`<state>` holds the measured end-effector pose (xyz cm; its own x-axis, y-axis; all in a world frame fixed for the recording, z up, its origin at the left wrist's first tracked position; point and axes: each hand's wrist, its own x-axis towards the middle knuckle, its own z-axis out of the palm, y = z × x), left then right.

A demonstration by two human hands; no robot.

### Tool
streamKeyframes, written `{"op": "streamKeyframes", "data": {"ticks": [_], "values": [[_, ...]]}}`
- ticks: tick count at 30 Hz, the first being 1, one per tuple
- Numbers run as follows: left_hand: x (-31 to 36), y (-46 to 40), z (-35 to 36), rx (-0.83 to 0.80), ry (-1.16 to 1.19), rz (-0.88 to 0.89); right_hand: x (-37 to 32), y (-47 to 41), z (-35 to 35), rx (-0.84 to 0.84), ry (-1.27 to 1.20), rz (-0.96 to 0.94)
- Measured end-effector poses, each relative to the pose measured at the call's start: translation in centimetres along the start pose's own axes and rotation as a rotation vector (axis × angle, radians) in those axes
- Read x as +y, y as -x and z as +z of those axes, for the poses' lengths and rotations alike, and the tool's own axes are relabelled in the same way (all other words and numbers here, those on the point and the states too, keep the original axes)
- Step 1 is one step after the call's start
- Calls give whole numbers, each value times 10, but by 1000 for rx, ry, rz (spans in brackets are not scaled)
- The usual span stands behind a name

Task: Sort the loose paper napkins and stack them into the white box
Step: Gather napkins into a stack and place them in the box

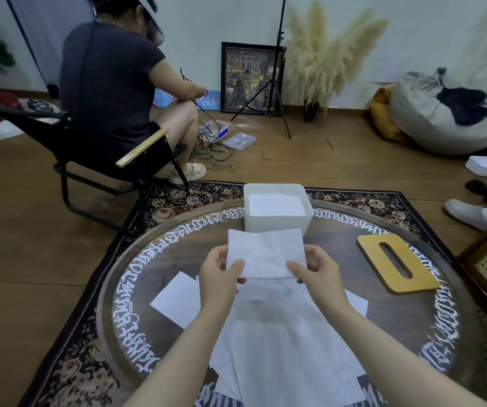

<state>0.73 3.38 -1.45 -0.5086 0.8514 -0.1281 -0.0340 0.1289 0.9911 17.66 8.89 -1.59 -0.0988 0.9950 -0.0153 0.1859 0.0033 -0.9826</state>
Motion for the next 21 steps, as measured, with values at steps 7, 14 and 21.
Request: {"op": "streamKeyframes", "data": {"ticks": [7,14,21], "values": [[25,-51,29,-31,-61,5,-21,-58,-8,69,20,58],[39,-116,53,-25,-133,-9,-25,-131,-12,127,239,35],[32,-164,71,4,-202,27,-15,-179,-8,177,389,43]]}}
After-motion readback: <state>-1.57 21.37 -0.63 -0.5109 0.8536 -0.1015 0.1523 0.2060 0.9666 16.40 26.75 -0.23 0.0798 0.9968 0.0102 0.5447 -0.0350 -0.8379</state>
